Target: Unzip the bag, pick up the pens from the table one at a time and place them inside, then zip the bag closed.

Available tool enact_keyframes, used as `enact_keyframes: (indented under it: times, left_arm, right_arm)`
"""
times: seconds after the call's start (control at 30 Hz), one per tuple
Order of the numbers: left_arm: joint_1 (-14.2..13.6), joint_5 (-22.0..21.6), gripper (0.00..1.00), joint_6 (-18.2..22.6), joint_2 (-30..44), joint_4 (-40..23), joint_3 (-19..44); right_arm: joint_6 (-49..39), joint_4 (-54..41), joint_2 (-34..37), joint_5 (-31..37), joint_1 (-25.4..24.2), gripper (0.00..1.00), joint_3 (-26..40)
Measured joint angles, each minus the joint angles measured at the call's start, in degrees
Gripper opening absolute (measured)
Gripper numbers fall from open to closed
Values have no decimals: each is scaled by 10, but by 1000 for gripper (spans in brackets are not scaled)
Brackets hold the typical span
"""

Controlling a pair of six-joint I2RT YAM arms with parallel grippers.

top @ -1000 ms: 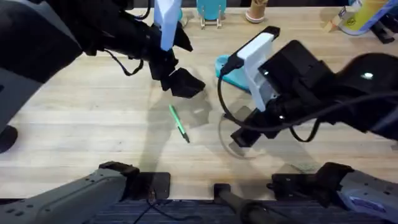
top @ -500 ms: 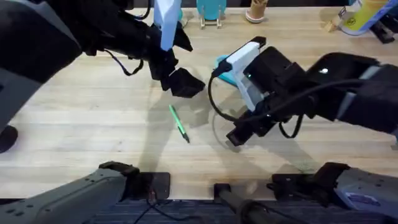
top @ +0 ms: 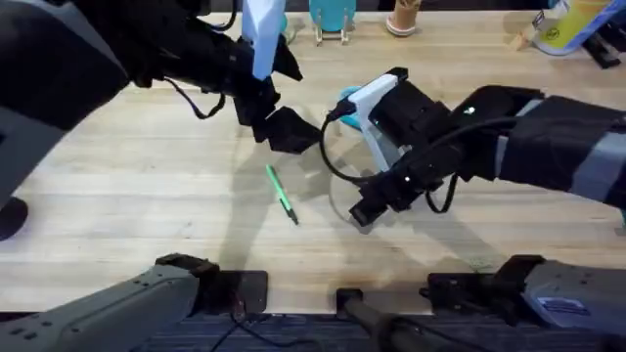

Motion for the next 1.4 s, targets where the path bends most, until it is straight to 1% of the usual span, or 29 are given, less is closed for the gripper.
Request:
enact_keyframes:
  times: [0.17,0.53,0.63,0.73,0.93,1.03,1.1,1.23,1.27,1.4]
  left_arm:
    - [0,0,993,0,0,0,0]
    - [0,0,993,0,0,0,0]
    - [0,0,993,0,0,0,0]
    - [0,0,993,0,0,0,0]
    - [0,0,993,0,0,0,0]
    - [0,0,993,0,0,0,0]
    - [0,0,993,0,0,0,0]
    - [0,0,993,0,0,0,0]
    - [0,0,993,0,0,0,0]
    - [0,0,993,0,0,0,0]
  right_arm:
    - [32,-10,5,2,0,998,0]
    - [136,-12,31,20,3,998,9]
    - [147,-12,33,24,3,955,10]
    - [152,-13,34,33,3,855,10]
    - [159,-14,35,38,2,500,10]
    - [161,-14,35,36,2,291,10]
    - [162,-14,35,34,2,194,10]
    - [162,-16,35,26,2,61,12]
    - [162,-16,35,25,2,43,12]
    - [163,-16,35,23,2,40,12]
